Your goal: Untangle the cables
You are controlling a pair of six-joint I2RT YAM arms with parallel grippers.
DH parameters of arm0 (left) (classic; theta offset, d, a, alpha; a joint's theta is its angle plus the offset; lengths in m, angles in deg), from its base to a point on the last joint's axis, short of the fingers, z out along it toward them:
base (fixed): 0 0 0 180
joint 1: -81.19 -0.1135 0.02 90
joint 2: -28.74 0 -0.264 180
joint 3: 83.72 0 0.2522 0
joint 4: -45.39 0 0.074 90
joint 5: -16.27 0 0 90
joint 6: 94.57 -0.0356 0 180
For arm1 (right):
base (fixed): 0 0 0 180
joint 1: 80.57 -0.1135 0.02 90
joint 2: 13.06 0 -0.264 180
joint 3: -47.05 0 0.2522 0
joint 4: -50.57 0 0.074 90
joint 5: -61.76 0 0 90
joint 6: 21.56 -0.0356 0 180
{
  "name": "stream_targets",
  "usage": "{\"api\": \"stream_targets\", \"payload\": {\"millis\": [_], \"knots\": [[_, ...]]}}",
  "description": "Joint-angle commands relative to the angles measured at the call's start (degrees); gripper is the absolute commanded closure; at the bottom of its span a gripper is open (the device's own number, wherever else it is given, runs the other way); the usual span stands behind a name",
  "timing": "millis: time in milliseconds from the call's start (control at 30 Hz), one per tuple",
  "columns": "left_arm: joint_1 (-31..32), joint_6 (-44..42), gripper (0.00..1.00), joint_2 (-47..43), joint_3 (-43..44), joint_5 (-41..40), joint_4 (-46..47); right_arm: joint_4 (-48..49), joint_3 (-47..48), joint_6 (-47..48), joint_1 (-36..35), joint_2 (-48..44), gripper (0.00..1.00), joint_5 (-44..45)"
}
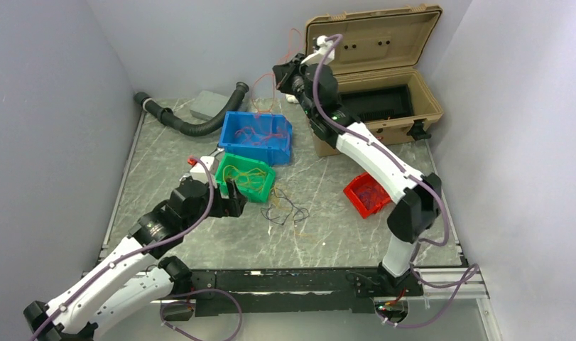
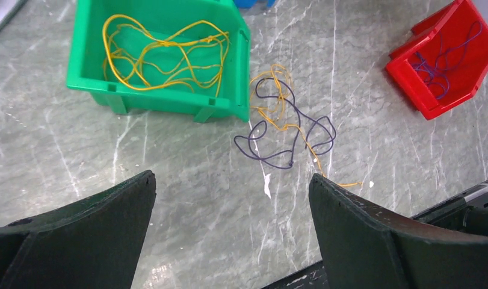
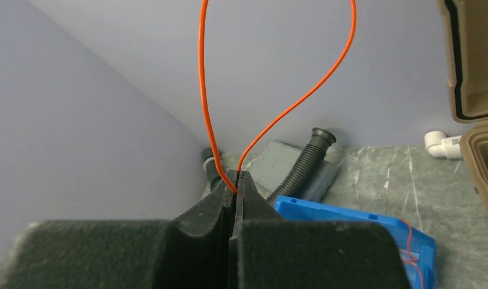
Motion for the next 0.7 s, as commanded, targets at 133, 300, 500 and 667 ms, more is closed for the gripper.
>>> {"api": "stream_targets", "payload": {"millis": [133, 300, 500, 667], "knots": [[-0.56, -3.07, 0.01, -3.36, 7.14, -3.91, -10.77, 8.98, 5.09, 5.04, 0.4, 10.95, 1.0, -1.32], [-0.71, -4.62, 0.01, -4.24, 8.54, -4.6, -13.36, 11.88, -0.81, 4.09, 0.08, 15.2, 1.0, -5.68], [-0.8, -6.35, 0.01, -4.29, 10.66, -4.9, -15.93, 11.33, -5.88, -1.89, -0.58, 20.49, 1.0, -6.79], [-0.84, -6.83, 0.0, -3.87, 11.66, -4.85, -16.35, 6.78, -2.07, -4.34, -0.76, 26.61, 0.86, -13.48]]}}
